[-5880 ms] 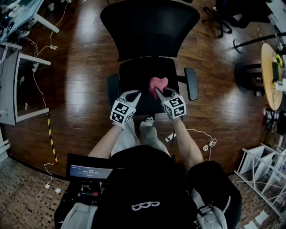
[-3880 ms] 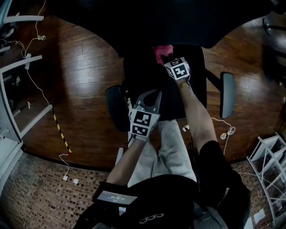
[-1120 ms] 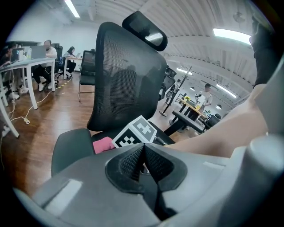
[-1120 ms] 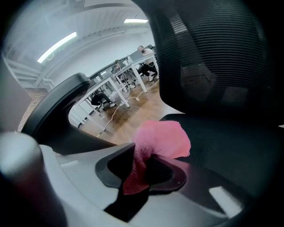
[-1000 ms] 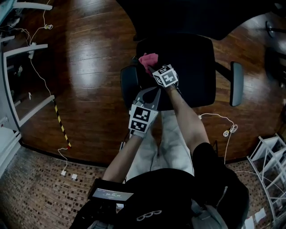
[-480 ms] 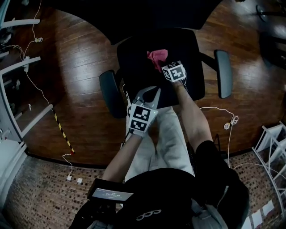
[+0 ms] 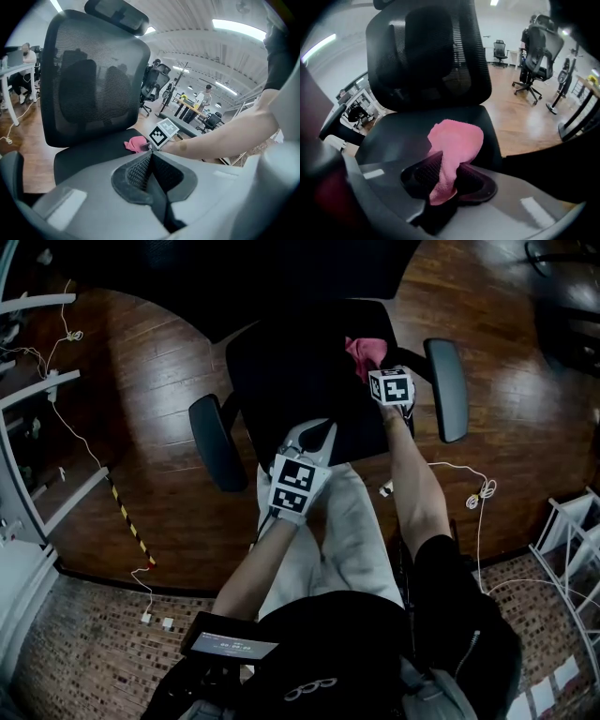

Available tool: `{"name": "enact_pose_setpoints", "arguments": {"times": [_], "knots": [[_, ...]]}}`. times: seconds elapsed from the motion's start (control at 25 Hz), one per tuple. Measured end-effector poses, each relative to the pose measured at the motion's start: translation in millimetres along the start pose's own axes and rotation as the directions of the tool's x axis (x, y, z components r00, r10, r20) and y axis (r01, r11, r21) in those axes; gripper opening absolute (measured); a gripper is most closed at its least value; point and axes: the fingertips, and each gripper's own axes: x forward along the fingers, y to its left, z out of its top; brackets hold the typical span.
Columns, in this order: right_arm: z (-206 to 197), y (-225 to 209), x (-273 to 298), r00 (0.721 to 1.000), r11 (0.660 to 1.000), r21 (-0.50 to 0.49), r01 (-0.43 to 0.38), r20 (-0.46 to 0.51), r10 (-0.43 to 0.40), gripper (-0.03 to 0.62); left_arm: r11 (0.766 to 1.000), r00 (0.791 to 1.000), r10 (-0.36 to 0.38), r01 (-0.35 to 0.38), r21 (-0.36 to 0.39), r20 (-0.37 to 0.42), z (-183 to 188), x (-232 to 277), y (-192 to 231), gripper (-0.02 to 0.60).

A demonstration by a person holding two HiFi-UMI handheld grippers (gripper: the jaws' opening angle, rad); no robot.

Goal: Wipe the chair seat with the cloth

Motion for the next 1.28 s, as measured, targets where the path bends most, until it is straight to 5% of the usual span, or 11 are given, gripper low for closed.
{"name": "enact_pose_setpoints", "arguments": {"times": [0.4, 0.84, 1.28], "knots": [[-2.7, -40.7, -24.1, 0.966, 0.966, -0.026, 0.257, 0.003, -0.257, 0.084, 0.999, 1.000, -0.004, 0.004, 0.041, -0.002, -0.8, 0.3, -8.8, -0.008], [-33.2, 91.7, 9.3, 0.999, 0.999, -0.027, 0.019, -0.049, -0.020, 0.084, 0.999, 1.000, -0.021, 0.021, 0.030, -0.002, -38.3, -49.6, 15.2, -0.008], [-25.6, 243.0, 34.2, 0.976, 0.969, -0.119, -0.216, -0.056, 0.210, 0.084, 0.997, 0.999, -0.028, 0.029, 0.066, -0.015, -47.5, -77.4, 34.5, -0.008]]}}
